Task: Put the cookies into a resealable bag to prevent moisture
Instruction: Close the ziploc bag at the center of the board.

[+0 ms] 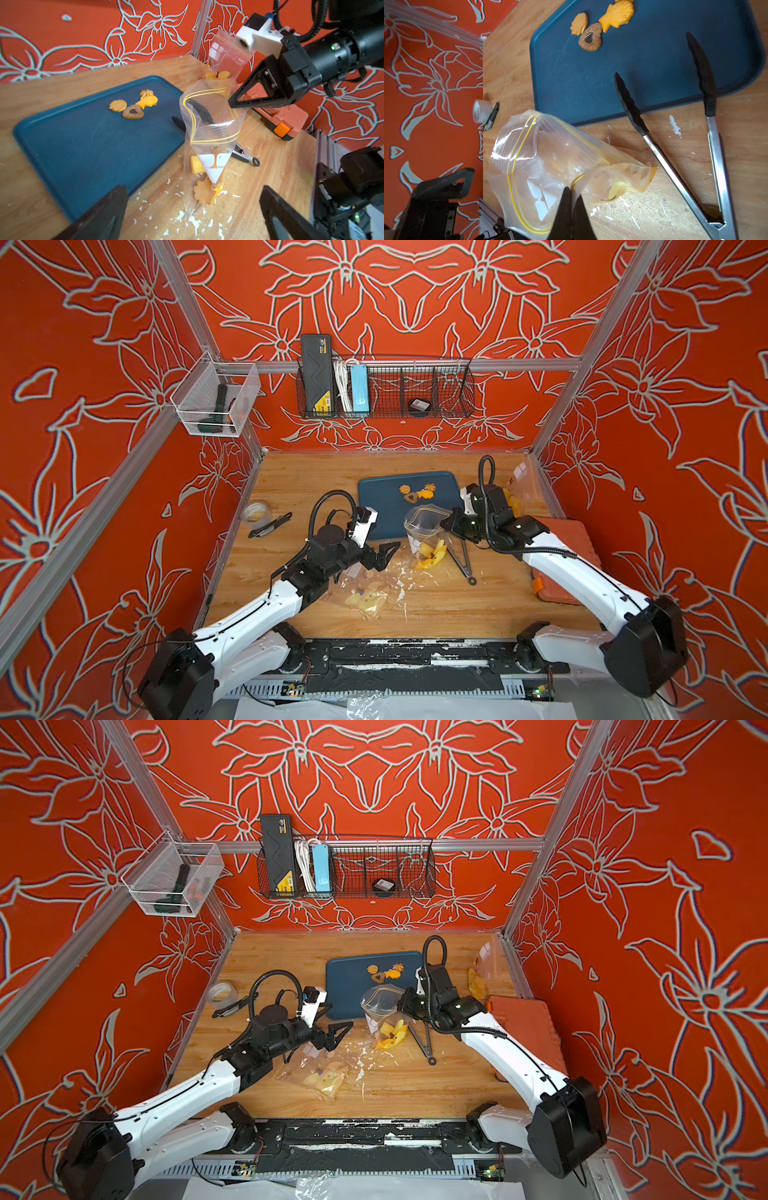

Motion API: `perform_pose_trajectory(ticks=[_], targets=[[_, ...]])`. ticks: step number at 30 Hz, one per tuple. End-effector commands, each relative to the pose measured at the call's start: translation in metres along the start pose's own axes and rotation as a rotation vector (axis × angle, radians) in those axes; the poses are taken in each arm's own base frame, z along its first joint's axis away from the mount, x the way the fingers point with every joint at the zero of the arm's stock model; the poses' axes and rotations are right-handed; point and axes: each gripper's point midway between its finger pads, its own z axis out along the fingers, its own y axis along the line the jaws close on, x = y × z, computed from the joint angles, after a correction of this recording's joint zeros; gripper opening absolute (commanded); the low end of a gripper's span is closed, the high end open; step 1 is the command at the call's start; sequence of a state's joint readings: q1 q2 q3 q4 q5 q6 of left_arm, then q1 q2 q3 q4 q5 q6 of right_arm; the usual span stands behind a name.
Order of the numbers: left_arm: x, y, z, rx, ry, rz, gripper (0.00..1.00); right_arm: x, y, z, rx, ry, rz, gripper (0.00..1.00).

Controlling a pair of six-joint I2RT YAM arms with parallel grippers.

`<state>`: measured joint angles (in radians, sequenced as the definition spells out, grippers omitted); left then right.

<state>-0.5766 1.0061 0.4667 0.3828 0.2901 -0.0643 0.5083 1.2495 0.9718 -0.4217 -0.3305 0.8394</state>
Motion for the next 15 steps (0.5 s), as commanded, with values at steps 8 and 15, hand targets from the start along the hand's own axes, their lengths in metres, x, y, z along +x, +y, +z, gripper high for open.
perform_pose_trajectory(ticks=[8, 15], targets=[[0.013, -0.021, 0.034, 0.194, -0.057, 0.378, 0.89, 0.009, 0.003, -0.005, -0.024, 0.087, -0.132, 0.0], [0.012, -0.015, 0.063, 0.225, -0.028, 0.377, 0.85, 0.011, 0.004, -0.004, -0.038, 0.106, -0.131, 0.0]])
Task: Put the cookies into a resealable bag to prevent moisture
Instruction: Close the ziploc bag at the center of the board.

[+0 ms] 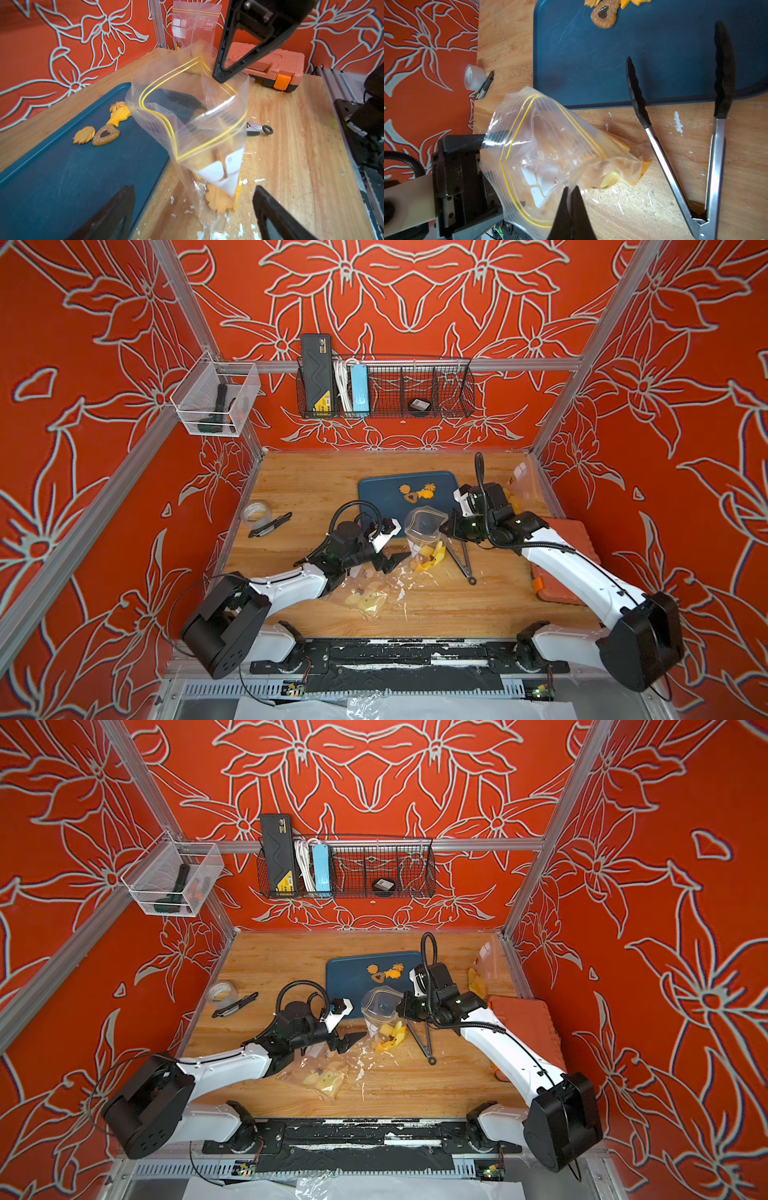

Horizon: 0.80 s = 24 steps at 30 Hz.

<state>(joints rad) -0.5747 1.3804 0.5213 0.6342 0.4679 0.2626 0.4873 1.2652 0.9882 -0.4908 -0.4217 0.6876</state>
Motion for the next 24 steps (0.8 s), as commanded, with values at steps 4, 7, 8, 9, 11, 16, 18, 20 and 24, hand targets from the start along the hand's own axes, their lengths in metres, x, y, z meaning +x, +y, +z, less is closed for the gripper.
perform_pose_trajectory(ticks=[4, 7, 8, 9, 11, 16, 18, 20, 24], targets=[[-0.033, -0.009, 0.012, 0.119, -0.091, 0.106, 0.8, -0.002, 0.005, -0.002, -0.015, 0.014, -0.011, 0.0], [-0.034, -0.018, 0.012, 0.18, -0.091, 0.12, 0.74, -0.005, 0.005, -0.002, -0.012, 0.005, -0.006, 0.0], [-0.034, -0.019, 0.011, 0.184, -0.093, 0.125, 0.73, -0.006, 0.005, -0.001, -0.01, 0.003, -0.003, 0.0], [-0.033, -0.02, 0.01, 0.188, -0.093, 0.131, 0.71, -0.008, 0.005, -0.001, -0.008, -0.001, -0.001, 0.0], [-0.032, -0.022, 0.009, 0.192, -0.094, 0.144, 0.68, -0.011, 0.004, 0.0, 0.0, -0.006, 0.009, 0.0], [-0.029, -0.019, 0.011, 0.181, -0.072, 0.157, 0.59, -0.02, 0.006, 0.003, -0.001, -0.02, 0.036, 0.0], [-0.029, -0.015, 0.011, 0.157, -0.065, 0.162, 0.56, -0.022, 0.005, 0.004, 0.003, -0.025, 0.046, 0.0], [-0.028, -0.01, 0.012, 0.128, -0.059, 0.167, 0.52, -0.024, 0.006, 0.004, 0.002, -0.024, 0.049, 0.0], [-0.031, 0.0, 0.013, 0.069, -0.053, 0.174, 0.45, -0.024, 0.008, 0.005, -0.012, -0.017, 0.052, 0.0]])
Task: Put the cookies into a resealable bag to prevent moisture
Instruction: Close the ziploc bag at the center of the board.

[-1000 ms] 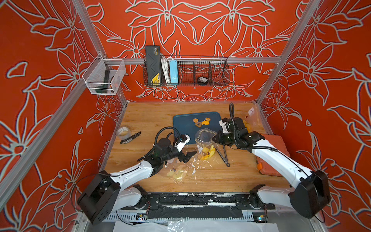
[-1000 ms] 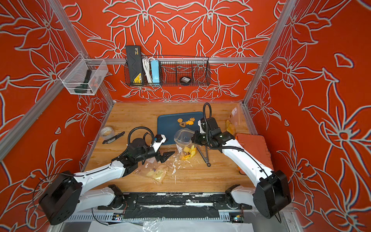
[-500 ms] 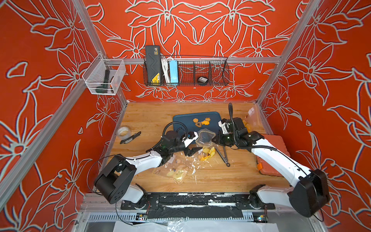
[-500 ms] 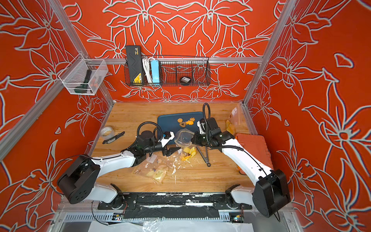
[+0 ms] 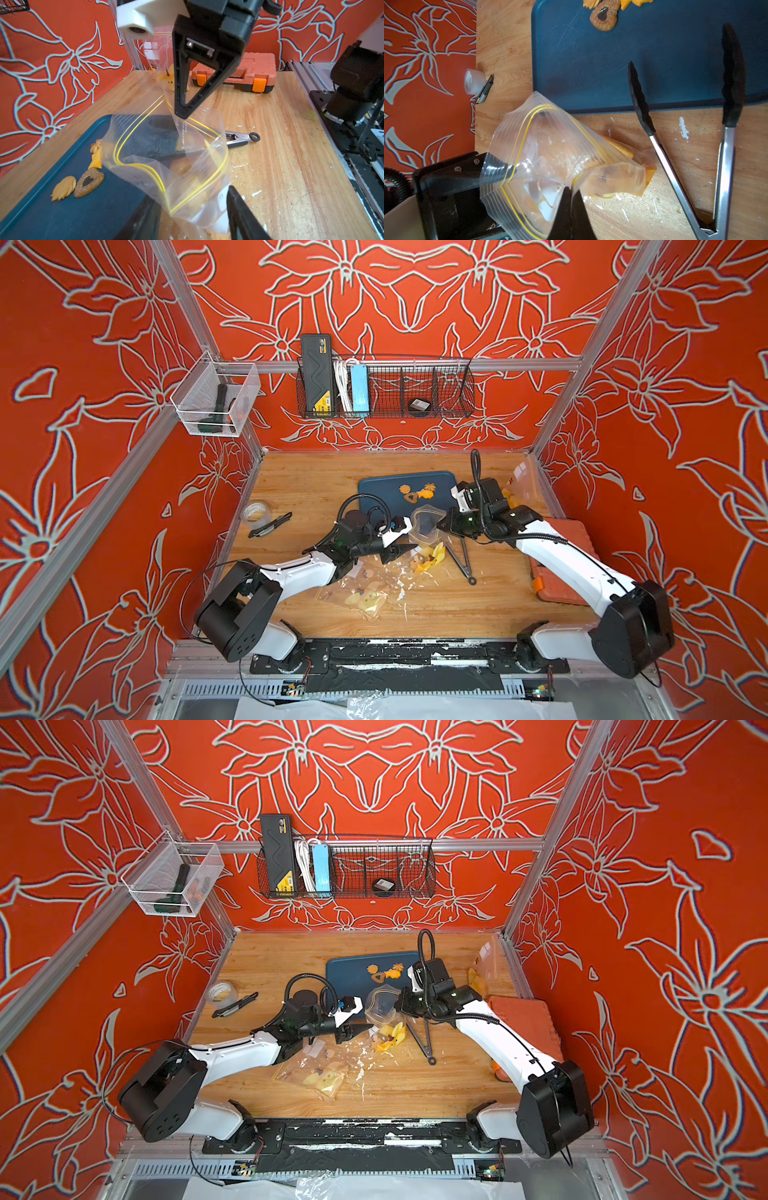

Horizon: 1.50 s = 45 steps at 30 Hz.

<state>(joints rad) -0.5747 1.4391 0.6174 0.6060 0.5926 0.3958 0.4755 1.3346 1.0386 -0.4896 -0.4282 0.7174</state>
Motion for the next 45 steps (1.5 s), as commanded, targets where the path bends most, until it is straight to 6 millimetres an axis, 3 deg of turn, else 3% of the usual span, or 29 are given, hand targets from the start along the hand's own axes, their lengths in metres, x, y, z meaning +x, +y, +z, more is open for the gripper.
perform_pose_trajectory(ticks=[1, 8, 22, 30, 34, 39, 43, 45], targets=[[-0.009, 0.014, -0.001, -0.063, -0.004, 0.039, 0.44, -0.011, 0.01, -0.005, -0.027, -0.024, 0.006, 0.0], [-0.01, 0.02, 0.005, -0.061, 0.005, 0.045, 0.45, -0.009, 0.012, -0.004, -0.036, -0.016, 0.011, 0.0], [-0.002, 0.019, 0.005, -0.062, 0.031, 0.057, 0.16, -0.011, 0.01, -0.005, -0.028, -0.022, 0.012, 0.0], [0.001, 0.02, 0.001, -0.089, 0.041, 0.054, 0.09, -0.012, 0.005, -0.01, -0.001, -0.04, 0.016, 0.0], [0.0, 0.017, -0.006, -0.104, 0.025, 0.037, 0.0, -0.016, -0.005, -0.017, 0.036, -0.078, 0.039, 0.0], [-0.001, 0.017, -0.012, -0.129, 0.016, 0.01, 0.0, -0.02, -0.002, -0.03, 0.004, -0.127, 0.013, 0.01], [-0.01, 0.017, -0.019, -0.134, -0.012, -0.046, 0.0, -0.026, 0.009, -0.058, -0.033, -0.263, -0.141, 0.39], [-0.013, 0.014, -0.02, -0.124, -0.01, -0.073, 0.0, -0.028, 0.005, -0.071, -0.016, -0.345, -0.2, 0.54]])
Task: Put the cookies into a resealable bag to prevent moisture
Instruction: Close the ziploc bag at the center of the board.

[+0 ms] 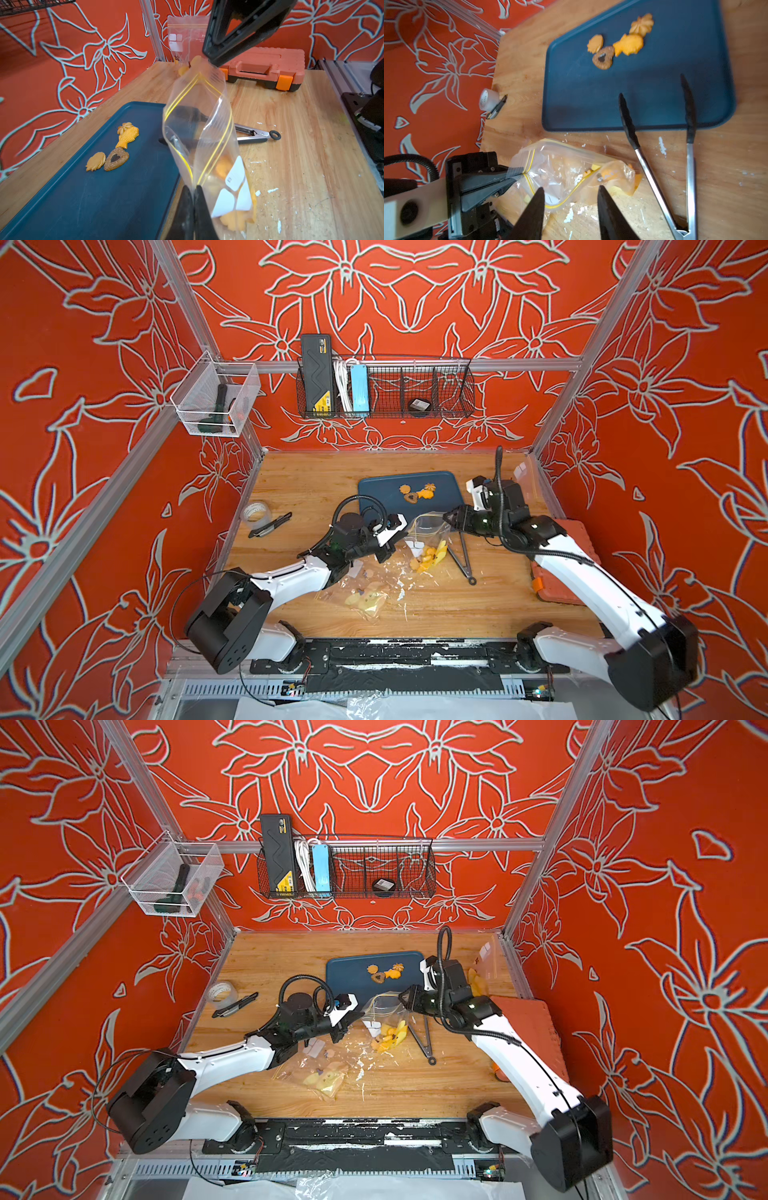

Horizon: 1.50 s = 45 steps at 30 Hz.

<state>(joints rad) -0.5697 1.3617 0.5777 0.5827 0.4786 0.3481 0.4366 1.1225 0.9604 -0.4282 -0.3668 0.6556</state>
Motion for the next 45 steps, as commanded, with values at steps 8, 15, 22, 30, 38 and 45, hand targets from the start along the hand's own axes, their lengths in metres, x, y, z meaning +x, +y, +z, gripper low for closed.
perform_pose_trajectory(ticks=[8, 15, 22, 30, 38, 45], targets=[[-0.007, 0.024, -0.008, -0.013, 0.009, -0.151, 0.0, -0.003, -0.034, -0.014, 0.101, -0.188, -0.325, 0.63], [0.006, 0.045, -0.003, 0.029, 0.082, -0.233, 0.0, -0.019, -0.013, 0.012, -0.166, -0.177, -0.369, 0.61], [0.014, 0.064, -0.003, 0.027, 0.091, -0.285, 0.0, -0.043, -0.017, 0.039, -0.354, -0.159, -0.371, 0.59], [0.022, 0.071, -0.002, 0.039, 0.1, -0.311, 0.0, -0.055, -0.015, 0.061, -0.496, -0.112, -0.43, 0.57], [0.025, 0.073, -0.005, 0.034, 0.106, -0.306, 0.0, -0.06, -0.029, 0.093, -0.537, -0.039, -0.393, 0.56], [0.024, 0.075, -0.006, 0.03, 0.103, -0.306, 0.0, -0.051, -0.018, 0.095, -0.648, 0.009, -0.386, 0.53]])
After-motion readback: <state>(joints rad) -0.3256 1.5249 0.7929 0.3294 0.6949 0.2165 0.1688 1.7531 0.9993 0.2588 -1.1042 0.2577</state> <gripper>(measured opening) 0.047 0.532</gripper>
